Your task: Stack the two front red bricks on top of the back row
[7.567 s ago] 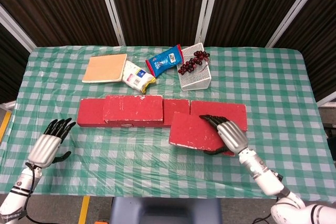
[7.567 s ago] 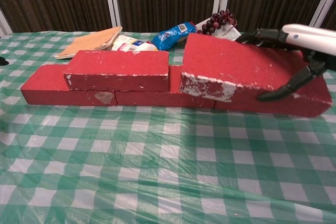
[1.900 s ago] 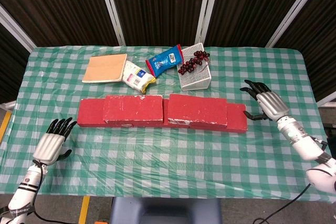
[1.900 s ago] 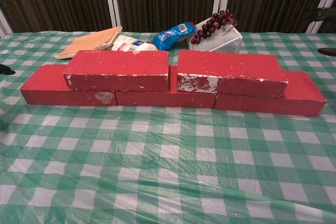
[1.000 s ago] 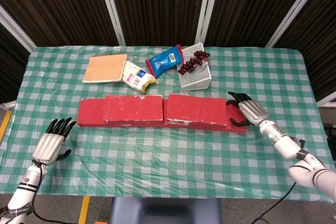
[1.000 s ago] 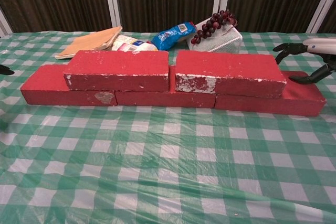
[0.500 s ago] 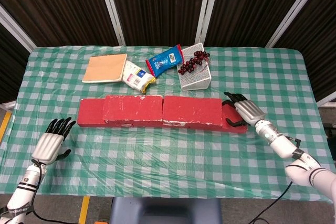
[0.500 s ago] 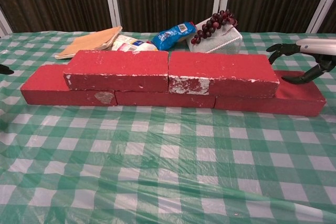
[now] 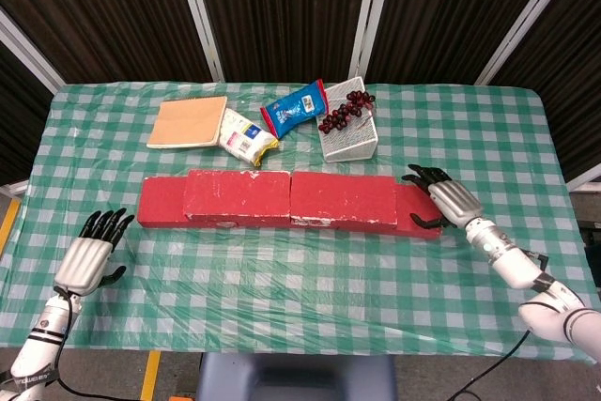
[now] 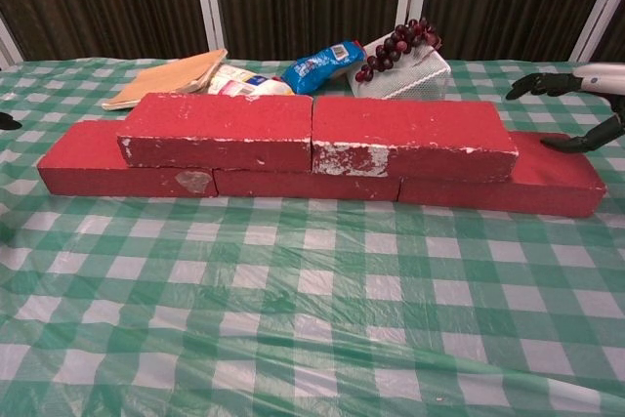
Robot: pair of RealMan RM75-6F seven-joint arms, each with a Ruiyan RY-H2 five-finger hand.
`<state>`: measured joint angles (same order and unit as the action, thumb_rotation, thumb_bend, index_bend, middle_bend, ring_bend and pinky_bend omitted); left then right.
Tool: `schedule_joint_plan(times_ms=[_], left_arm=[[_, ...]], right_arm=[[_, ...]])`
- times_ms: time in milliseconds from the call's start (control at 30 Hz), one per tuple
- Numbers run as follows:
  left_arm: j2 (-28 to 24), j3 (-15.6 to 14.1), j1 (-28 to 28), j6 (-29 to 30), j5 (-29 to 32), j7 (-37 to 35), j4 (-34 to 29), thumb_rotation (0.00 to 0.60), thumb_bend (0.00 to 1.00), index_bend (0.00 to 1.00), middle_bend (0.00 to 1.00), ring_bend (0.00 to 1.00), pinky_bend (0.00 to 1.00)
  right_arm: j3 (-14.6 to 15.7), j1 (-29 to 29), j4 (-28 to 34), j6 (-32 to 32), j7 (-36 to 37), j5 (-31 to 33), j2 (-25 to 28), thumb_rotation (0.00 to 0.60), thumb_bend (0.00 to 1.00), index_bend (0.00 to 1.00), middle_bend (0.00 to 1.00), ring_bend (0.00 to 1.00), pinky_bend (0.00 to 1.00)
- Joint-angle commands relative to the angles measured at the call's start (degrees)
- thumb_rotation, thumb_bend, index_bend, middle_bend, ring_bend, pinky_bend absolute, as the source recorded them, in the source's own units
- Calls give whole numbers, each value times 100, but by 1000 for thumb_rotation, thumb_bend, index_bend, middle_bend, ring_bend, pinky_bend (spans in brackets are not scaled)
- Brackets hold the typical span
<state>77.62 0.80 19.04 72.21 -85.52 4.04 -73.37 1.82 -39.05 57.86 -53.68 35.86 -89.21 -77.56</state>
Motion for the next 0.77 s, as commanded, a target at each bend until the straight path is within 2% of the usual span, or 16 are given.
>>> schedule_joint_plan(times_ms=[33,100,233,267,367,500,600,767], left_arm=[[-30,22,-55,170,-60,39,-65,600,280,0,0,0,44],[-56,45,-101,340,-112,79,-123,600,281,0,0,0,44],[-143,79,-228,744,-245,151,-289,600,280,0,0,0,43],[-171,84,-273,869,-288,185,-345,600,280,0,0,0,44],[-241,91,-363,1085,-355,283,-489,600,280,0,0,0,44],[-339,99,-438,1126,-296,377,-642,600,287,0,0,0,44],[-399,114,-471,1121,-244,442,-760,600,292,0,0,0,44],[-430,122,-469,1023,-187,500,-834,600,293,0,0,0,44]], right_arm=[[-31,489,563,-738,-625,88,341,518,322,17,0,0,98],[-29,840,1036,-1238,-1263,156,560,519,272,0,0,0,65],[73,1630,2142,-2266,-2875,283,929,517,235,0,0,0,13],[112,1887,2460,-2609,-3349,306,975,517,228,0,0,0,3],[244,2428,2889,-3281,-4377,277,909,523,217,0,0,0,0],[249,2743,3117,-3564,-4795,312,836,531,216,0,0,0,0],[126,2828,3150,-3701,-4703,297,837,531,215,0,0,0,0],[85,2864,3159,-3577,-4613,236,896,531,215,0,0,0,0]])
